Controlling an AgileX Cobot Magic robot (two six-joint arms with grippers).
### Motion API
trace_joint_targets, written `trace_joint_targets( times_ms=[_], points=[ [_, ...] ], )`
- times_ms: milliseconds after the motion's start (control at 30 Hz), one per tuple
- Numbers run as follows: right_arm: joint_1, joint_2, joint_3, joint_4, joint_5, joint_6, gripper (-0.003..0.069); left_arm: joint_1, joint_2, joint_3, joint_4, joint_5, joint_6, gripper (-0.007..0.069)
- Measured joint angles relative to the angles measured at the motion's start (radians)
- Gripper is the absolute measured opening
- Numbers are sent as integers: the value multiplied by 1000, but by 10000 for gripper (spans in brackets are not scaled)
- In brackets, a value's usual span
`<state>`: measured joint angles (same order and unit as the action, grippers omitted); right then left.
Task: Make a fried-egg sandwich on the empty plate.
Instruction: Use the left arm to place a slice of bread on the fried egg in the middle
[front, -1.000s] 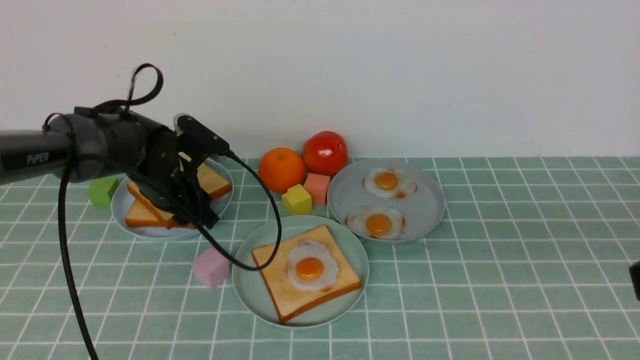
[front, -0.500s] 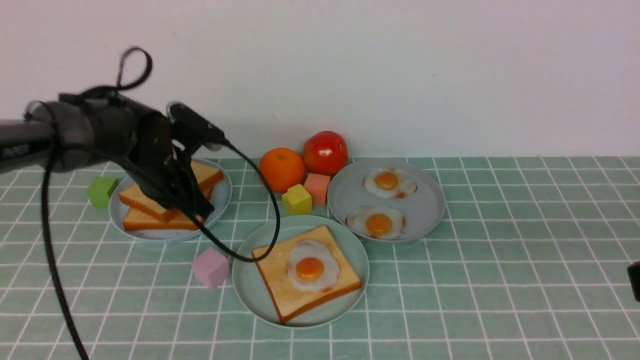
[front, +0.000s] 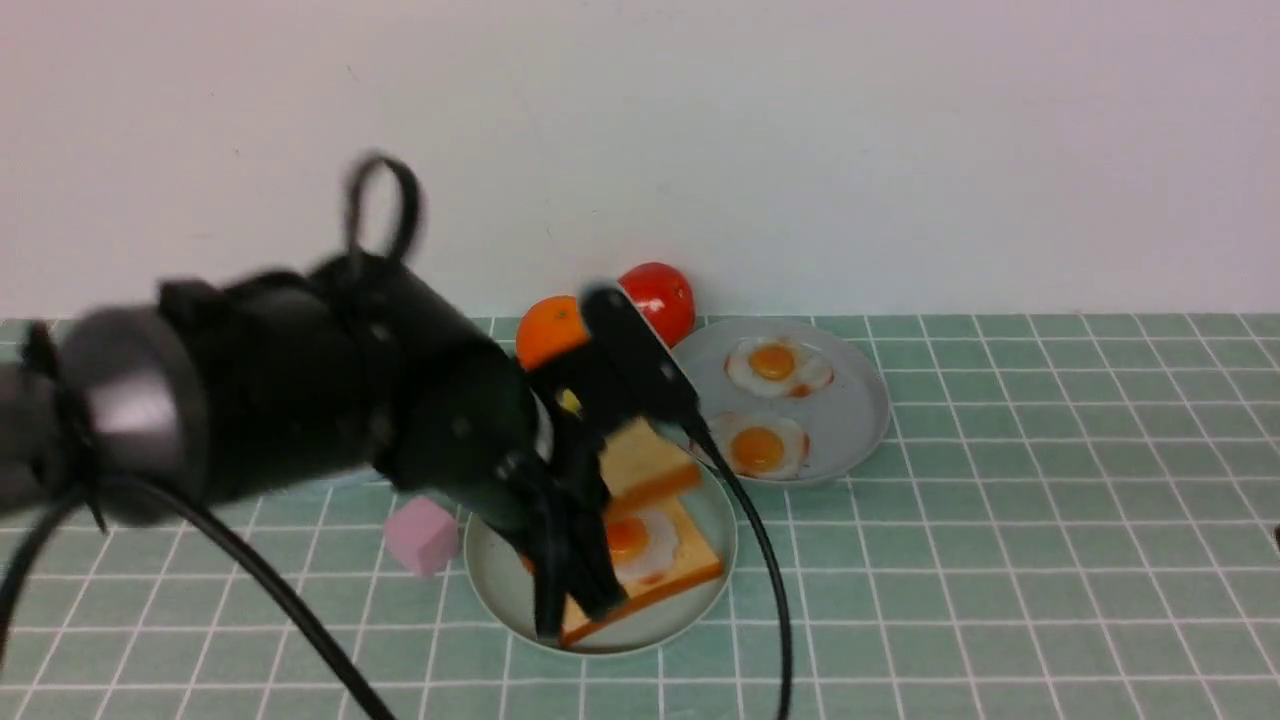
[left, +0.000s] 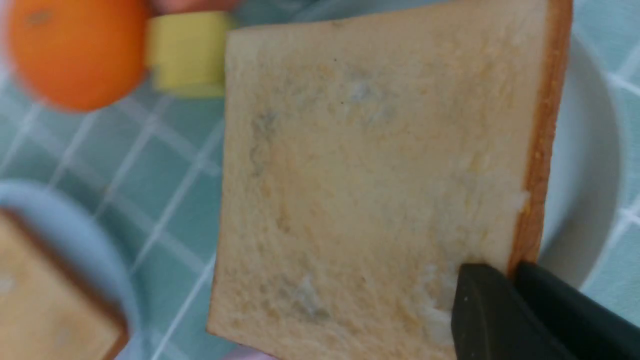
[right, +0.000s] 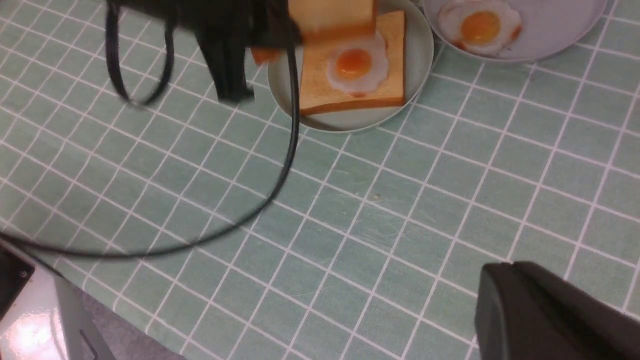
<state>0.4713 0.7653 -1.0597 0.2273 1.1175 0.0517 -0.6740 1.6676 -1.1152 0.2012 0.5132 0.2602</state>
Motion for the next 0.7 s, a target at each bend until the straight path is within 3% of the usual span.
trace_joint_targets(
  times_ms=[700],
  points=[
    [0, -6, 0, -3, 0, 0, 22, -20, 141, 6, 30, -104, 0, 41]
  ],
)
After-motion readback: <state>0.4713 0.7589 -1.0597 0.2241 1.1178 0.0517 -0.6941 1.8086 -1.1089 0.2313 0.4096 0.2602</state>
